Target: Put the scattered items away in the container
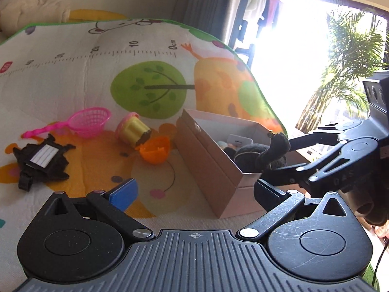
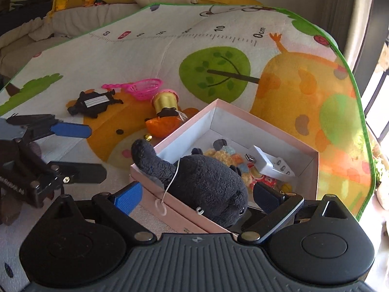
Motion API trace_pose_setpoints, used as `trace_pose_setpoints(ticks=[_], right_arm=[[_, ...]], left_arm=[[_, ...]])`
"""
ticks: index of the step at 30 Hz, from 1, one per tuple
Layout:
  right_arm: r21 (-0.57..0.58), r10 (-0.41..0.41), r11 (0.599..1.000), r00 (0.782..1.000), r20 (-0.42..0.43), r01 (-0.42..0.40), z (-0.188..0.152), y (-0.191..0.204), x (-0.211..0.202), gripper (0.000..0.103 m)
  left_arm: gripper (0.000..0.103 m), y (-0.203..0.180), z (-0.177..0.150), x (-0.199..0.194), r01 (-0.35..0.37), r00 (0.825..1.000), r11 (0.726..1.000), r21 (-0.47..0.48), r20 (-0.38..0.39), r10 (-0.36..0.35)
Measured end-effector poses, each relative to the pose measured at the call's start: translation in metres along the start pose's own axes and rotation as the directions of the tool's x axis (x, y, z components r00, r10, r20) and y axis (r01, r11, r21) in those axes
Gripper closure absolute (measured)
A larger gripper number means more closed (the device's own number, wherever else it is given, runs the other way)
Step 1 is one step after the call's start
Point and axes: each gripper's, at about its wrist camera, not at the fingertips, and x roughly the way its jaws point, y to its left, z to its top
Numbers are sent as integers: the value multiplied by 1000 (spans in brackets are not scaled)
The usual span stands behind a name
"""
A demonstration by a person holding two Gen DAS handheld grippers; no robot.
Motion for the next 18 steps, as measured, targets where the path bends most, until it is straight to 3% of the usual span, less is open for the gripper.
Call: trace_pose_setpoints(ticks=[4, 8, 11, 13, 16, 18], right_arm=[[181, 127, 977, 988, -85, -110, 4, -23, 21, 3], [258, 191, 953, 977, -98, -160, 4, -32, 17, 3], [361, 242, 913, 965, -102, -191, 6, -45, 21, 3], [423, 262, 885, 959, -111, -194, 6, -54, 27, 14], [530, 283, 826, 955, -93, -193, 7, -71, 36, 20], [581, 220, 799, 975, -40, -157, 10, -86, 33, 21]], left_arm=[[0, -1, -3, 2, 10, 1000, 1000, -2, -3, -11], [0, 1, -4, 5, 23, 1000, 1000, -12, -20, -24], [0, 3, -4, 5, 27, 999, 999, -22, -22, -27], [0, 3, -4, 5, 26, 999, 999, -24, -22, -27], [0, 2, -4, 5, 26, 999, 999, -22, -23, -26], [0, 2, -4, 5, 26, 999, 999, -23, -23, -27]])
